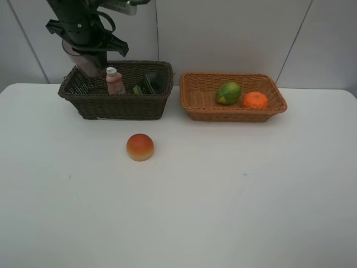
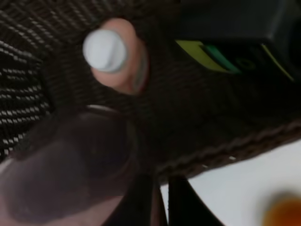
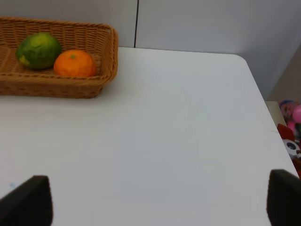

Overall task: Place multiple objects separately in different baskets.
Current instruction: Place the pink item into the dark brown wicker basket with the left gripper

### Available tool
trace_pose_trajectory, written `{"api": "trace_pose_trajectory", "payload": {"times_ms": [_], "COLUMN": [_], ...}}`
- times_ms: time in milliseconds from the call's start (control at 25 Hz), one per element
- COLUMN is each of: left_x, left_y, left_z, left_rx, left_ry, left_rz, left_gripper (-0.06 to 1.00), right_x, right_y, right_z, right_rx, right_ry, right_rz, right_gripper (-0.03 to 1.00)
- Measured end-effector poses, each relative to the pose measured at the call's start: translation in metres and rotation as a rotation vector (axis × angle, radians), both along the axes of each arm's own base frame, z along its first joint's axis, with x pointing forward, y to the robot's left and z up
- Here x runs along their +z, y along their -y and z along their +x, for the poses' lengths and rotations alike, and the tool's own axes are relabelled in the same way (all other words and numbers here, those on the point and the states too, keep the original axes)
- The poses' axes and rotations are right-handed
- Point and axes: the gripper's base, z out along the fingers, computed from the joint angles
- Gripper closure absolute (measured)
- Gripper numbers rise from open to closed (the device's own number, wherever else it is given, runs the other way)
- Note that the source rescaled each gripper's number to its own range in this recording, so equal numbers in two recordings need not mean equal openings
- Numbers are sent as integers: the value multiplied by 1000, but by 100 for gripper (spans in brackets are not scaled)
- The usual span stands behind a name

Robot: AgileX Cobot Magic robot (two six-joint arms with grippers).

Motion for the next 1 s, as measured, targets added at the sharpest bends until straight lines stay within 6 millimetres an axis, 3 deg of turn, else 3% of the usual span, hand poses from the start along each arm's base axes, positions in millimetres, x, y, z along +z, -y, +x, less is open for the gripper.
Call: {"api": "trace_pose_trajectory", "payload": {"times_ms": [320,680,920,1000], "left_x": [-32,-81,-92,-92], "left_y": [-21,-26,-26,-26], "left_z": [18,32,33,34], "left_rx": [40,19,19,16], "left_ry": [-36,21,6,14], "left_rz": [43,1,4,0], "left_gripper": [94,94,93,86], "right_x": [0,0,0,0], "right_y": [0,0,0,0], "right_z": [0,0,0,0], "right_rx": [0,1,1,1], "right_ry": [0,0,0,0], "right_rz": [0,1,1,1], "right_gripper": [-1,-1,-1,-1]}}
